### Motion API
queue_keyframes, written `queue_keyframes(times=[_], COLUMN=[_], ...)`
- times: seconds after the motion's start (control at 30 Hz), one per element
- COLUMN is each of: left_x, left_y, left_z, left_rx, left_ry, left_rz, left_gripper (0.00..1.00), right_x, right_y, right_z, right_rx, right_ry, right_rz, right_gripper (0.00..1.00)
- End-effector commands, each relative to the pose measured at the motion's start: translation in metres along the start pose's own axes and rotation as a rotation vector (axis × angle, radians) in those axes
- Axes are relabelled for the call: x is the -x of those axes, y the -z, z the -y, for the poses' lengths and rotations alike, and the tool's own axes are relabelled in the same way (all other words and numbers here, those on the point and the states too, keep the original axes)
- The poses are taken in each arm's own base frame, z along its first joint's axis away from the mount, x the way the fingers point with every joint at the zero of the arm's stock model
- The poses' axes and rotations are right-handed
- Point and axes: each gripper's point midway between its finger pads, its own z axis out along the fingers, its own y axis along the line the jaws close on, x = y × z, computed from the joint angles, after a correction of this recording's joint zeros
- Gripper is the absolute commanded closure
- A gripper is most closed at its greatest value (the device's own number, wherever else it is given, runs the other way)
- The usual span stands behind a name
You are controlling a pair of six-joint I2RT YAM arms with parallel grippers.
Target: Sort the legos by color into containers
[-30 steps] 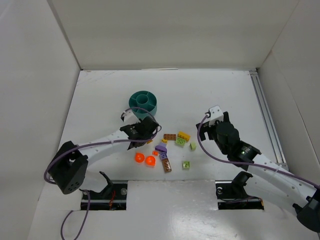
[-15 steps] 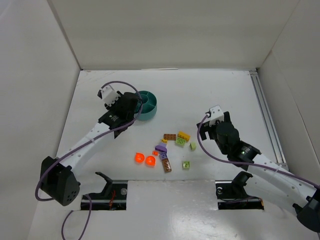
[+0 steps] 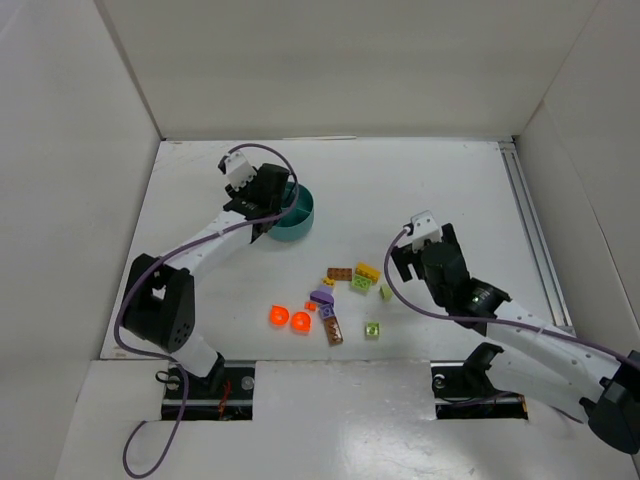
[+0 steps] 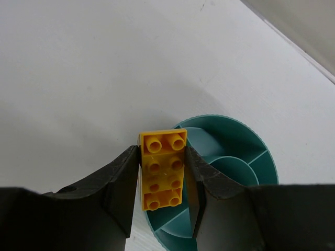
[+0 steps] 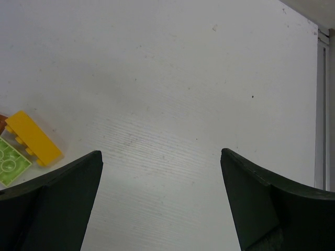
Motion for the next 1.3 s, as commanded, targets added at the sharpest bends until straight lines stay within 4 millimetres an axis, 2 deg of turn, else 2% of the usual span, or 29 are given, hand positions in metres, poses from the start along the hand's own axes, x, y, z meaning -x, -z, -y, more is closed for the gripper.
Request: queue_keyframes(times=[0.0, 0.37, 0.63, 0.73, 0.9, 0.97, 1.0, 1.03, 1.07, 1.1, 1.13, 1.17, 1.23, 1.27], left_x=[0.021, 0.001, -0.011, -0.010, -0.001, 0.003, 0.007, 0.012, 0.013, 0.011, 0.010, 0.007, -0.003, -0.010], left_y=[0.003, -0.006, -0.008, -0.006, 0.004, 0.010, 0.014, 0.022, 0.033, 0.035, 0.045, 0.054, 0.068, 0.076], left_z=[0.022, 0.024, 0.017, 0.016, 0.012, 0.010, 0.012, 0.009, 0.007, 0.011, 0.004, 0.008, 0.004, -0.007], left_rx=[-0.049, -0.035, -0.012, -0.008, -0.020, -0.032, -0.051, -0.077, -0.124, -0.148, -0.186, -0.250, -0.307, -0.337], left_ry=[0.051, 0.060, 0.069, 0.080, 0.094, 0.087, 0.100, 0.082, 0.083, 0.072, 0.067, 0.052, 0.042, 0.036], left_rz=[0.029, -0.022, -0.052, -0.054, -0.046, -0.048, -0.051, -0.045, -0.063, -0.078, -0.088, -0.112, -0.144, -0.159], left_gripper=[0.84, 0.75, 0.57, 0.49, 0.44, 0.36, 0.23, 0.16, 0.02, 0.02, 0.00, 0.00, 0.00, 0.00], right_x=[0.014, 0.012, 0.017, 0.021, 0.020, 0.026, 0.030, 0.032, 0.037, 0.041, 0.040, 0.043, 0.043, 0.040], right_y=[-0.001, -0.006, -0.003, 0.000, 0.001, 0.002, 0.003, 0.002, 0.003, 0.006, 0.004, 0.011, 0.011, 0.009], right_z=[0.006, 0.004, 0.001, 0.002, -0.003, -0.014, -0.020, -0.028, -0.047, -0.058, -0.071, -0.093, -0.117, -0.123], right_rx=[-0.035, -0.033, -0.008, 0.000, 0.036, 0.110, 0.152, 0.198, 0.307, 0.370, 0.434, 0.562, 0.672, 0.697], right_ry=[-0.009, 0.003, 0.002, -0.009, 0.006, 0.031, 0.084, 0.111, 0.166, 0.164, 0.223, 0.245, 0.303, 0.308], right_rz=[0.015, -0.003, 0.015, 0.034, 0.039, 0.069, 0.088, 0.102, 0.140, 0.164, 0.178, 0.220, 0.245, 0.233], right_gripper=[0.02, 0.01, 0.01, 0.01, 0.01, 0.01, 0.01, 0.01, 0.03, 0.05, 0.05, 0.05, 0.05, 0.05])
